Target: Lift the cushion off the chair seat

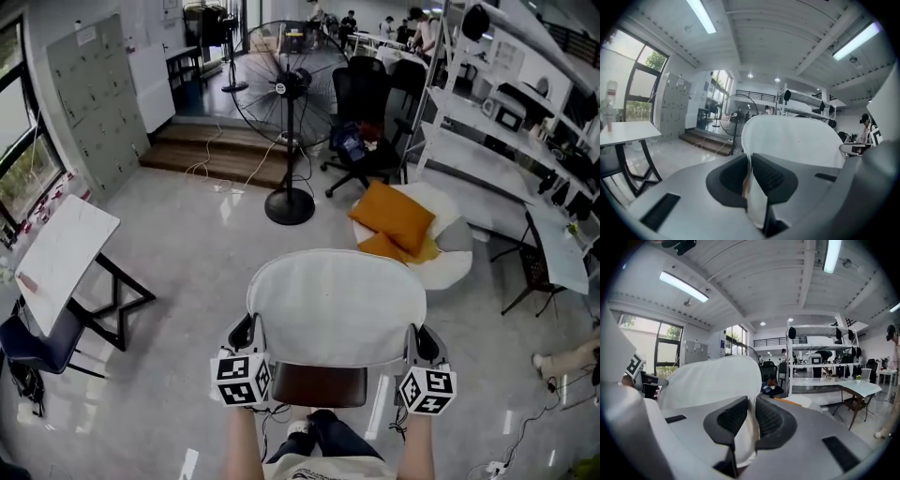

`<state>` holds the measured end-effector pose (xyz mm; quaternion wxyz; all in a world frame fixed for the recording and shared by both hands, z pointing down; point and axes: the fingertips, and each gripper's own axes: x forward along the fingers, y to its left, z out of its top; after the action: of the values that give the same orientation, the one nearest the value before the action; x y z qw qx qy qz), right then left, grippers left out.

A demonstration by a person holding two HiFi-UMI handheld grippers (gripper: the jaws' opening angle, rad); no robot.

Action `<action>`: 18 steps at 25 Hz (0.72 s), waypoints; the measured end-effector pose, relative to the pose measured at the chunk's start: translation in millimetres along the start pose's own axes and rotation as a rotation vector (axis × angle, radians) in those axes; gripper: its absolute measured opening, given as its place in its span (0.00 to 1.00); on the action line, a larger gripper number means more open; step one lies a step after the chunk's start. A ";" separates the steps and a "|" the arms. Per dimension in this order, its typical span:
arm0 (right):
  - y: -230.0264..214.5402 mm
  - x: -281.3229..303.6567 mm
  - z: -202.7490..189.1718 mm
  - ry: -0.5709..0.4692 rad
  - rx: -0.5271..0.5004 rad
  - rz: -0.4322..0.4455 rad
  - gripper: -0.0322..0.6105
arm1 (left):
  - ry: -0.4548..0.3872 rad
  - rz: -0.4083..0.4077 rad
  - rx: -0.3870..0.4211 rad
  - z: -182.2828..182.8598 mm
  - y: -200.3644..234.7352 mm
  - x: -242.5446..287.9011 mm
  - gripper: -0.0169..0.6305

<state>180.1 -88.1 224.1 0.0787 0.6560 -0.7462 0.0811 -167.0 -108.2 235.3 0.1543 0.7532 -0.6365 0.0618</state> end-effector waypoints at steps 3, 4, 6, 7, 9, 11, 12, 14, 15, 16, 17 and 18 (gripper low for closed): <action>2.2 -14.2 17.9 -0.042 -0.010 0.007 0.16 | -0.038 -0.002 -0.005 15.7 -3.4 -17.0 0.10; 2.9 -18.4 23.7 -0.055 -0.013 0.009 0.16 | -0.050 -0.002 -0.006 20.8 -4.4 -22.1 0.10; 3.3 -25.7 35.3 -0.080 -0.017 0.013 0.16 | -0.072 -0.002 -0.005 31.4 -7.2 -31.4 0.10; 3.1 -28.7 40.0 -0.091 -0.018 0.014 0.16 | -0.082 -0.002 -0.002 36.2 -8.8 -35.3 0.10; 2.1 -32.9 45.1 -0.106 -0.016 0.017 0.16 | -0.098 -0.003 0.004 42.8 -11.4 -40.8 0.10; 2.3 -35.1 45.4 -0.114 -0.014 0.020 0.16 | -0.109 -0.002 0.007 44.9 -11.6 -44.3 0.10; 3.3 -36.4 45.1 -0.117 -0.013 0.020 0.16 | -0.112 -0.001 0.009 45.3 -11.1 -46.3 0.10; 5.8 -40.2 45.0 -0.122 -0.010 0.021 0.16 | -0.117 0.001 0.015 46.5 -10.2 -50.7 0.10; 6.6 -42.2 45.5 -0.123 -0.009 0.021 0.16 | -0.118 0.002 0.019 47.4 -10.2 -52.6 0.10; 6.9 -43.6 46.2 -0.124 -0.008 0.022 0.16 | -0.119 0.003 0.021 48.4 -10.5 -54.0 0.10; 6.7 -44.2 47.2 -0.125 -0.008 0.023 0.16 | -0.120 0.004 0.023 49.6 -11.0 -54.8 0.10; 6.2 -44.3 48.1 -0.126 -0.008 0.025 0.16 | -0.121 0.006 0.024 50.9 -11.6 -55.1 0.10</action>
<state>179.1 -55.4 167.2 0.0330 0.6503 -0.7581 0.0376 -170.9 -70.6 169.5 0.1061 0.7555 -0.6461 0.0242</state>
